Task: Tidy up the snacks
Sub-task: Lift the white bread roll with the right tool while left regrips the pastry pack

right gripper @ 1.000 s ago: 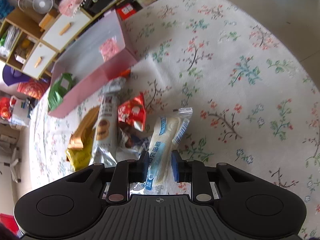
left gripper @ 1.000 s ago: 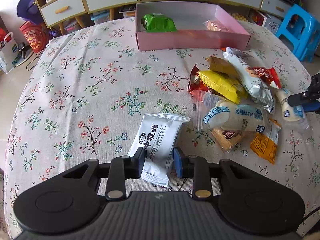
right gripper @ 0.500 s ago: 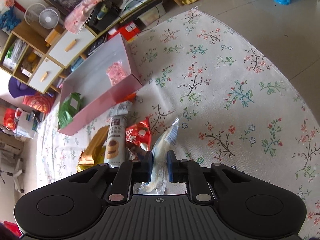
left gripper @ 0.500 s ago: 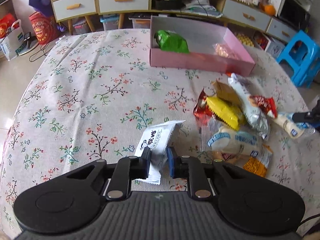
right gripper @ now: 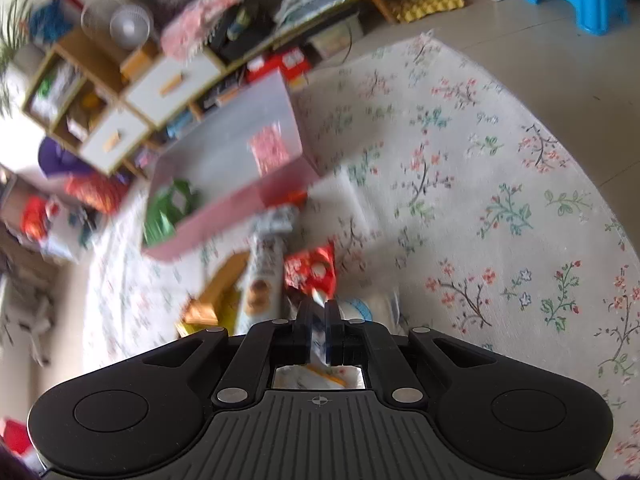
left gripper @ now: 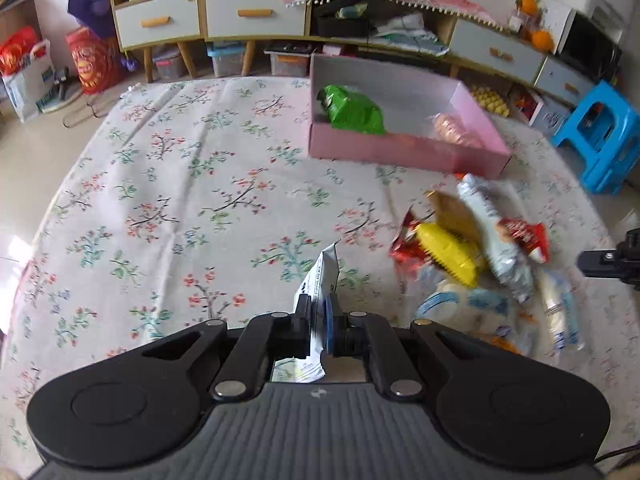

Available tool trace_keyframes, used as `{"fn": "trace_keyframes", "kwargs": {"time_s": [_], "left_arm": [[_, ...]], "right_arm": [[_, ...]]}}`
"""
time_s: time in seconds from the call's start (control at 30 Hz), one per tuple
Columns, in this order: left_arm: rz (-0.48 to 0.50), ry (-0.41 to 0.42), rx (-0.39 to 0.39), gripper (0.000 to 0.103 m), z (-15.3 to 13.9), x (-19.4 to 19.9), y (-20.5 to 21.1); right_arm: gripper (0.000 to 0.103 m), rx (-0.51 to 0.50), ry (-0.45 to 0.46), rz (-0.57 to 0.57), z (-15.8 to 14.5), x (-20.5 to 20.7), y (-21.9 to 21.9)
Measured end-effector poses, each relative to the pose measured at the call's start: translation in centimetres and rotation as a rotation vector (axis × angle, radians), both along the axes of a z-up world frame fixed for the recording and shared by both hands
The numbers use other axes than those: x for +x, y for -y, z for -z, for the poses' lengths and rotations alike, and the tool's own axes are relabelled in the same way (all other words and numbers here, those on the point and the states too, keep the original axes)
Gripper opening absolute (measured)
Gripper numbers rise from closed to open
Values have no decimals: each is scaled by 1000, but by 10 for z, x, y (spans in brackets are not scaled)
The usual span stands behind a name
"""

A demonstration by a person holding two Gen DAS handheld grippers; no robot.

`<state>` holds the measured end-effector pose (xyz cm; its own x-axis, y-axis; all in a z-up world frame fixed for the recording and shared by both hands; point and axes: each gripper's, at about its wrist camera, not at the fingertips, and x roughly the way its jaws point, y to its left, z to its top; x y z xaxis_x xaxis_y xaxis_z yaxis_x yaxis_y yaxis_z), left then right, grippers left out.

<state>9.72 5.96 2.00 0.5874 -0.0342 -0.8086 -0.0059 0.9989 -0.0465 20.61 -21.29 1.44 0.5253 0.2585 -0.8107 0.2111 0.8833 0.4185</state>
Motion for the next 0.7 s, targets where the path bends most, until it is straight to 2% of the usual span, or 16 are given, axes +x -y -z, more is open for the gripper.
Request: {"fn": "trace_keyframes", "kwargs": {"time_s": [0.03,0.07,0.13,0.2,0.23,0.27,0.33,0.37,0.4,0.47,0.5,0.6,0.7], "left_arm": [[-2,-3,21,8,2,1,1],[-6,-5,41,9,3,1,0],[-18,-5,65,15,3,2,-1],[-28,-8,65,22,2,4,-4],[-27,-11,59,28,2,4,-5],[-26,-15,51,30,3,5,-6],[-23,-28,34,47,6,6,-7],[-20,-38,24,51,8,7,-8],[-19,-49,15,56,11,8,-8],[-21,-70,-2,57,15,11,-9],[-25,-80,2,56,18,12,-8],[-29,-118,41,49,29,17,-4],[-24,-135,38,49,35,20,-1]], "right_arm": [[15,-40,-11,20,3,0,0],[16,-78,-17,17,5,1,0],[23,-101,-37,-44,12,6,-3],[55,-116,-66,-81,22,8,-9],[59,-140,-74,-101,26,8,-13],[58,-178,-87,-127,31,9,-19],[58,-251,-112,-162,42,11,-30],[58,-273,-126,-178,47,11,-34],[53,-313,-102,-194,47,8,-38],[34,-325,-94,-198,45,6,-40],[30,-300,-96,-191,43,6,-37],[28,-252,-76,-170,35,4,-30],[28,-245,-47,-148,26,4,-25]]}}
